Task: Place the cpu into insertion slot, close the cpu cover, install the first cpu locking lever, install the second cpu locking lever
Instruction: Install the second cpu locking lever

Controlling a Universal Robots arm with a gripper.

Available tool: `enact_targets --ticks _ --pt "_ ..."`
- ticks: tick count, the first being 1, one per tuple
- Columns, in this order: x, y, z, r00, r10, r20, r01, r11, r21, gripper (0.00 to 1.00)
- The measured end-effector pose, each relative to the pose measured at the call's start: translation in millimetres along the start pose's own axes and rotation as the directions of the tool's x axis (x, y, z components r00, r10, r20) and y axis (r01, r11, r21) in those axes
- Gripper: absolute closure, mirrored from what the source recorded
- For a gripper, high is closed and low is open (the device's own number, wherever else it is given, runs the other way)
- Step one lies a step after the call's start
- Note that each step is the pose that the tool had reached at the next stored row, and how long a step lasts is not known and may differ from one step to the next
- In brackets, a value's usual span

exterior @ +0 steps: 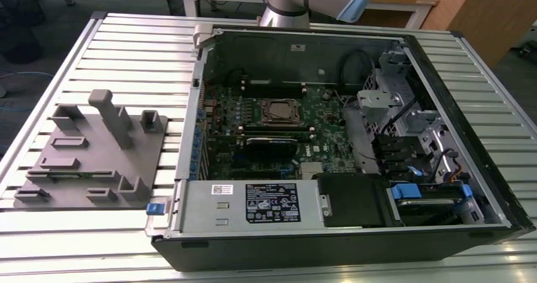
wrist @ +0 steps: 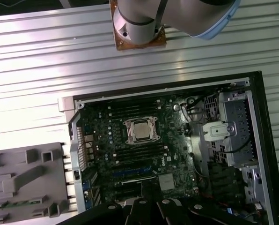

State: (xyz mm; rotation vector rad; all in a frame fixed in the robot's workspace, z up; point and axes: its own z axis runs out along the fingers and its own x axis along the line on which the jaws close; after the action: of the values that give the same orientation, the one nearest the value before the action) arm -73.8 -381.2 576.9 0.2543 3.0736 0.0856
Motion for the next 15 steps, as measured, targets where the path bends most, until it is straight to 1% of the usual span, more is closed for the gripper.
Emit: enact_targets --ticks 15 --pt "1.4 -1.6 27.1 1.0000 0.000 0.0000 0.000 1.0000 0.0000 0.89"
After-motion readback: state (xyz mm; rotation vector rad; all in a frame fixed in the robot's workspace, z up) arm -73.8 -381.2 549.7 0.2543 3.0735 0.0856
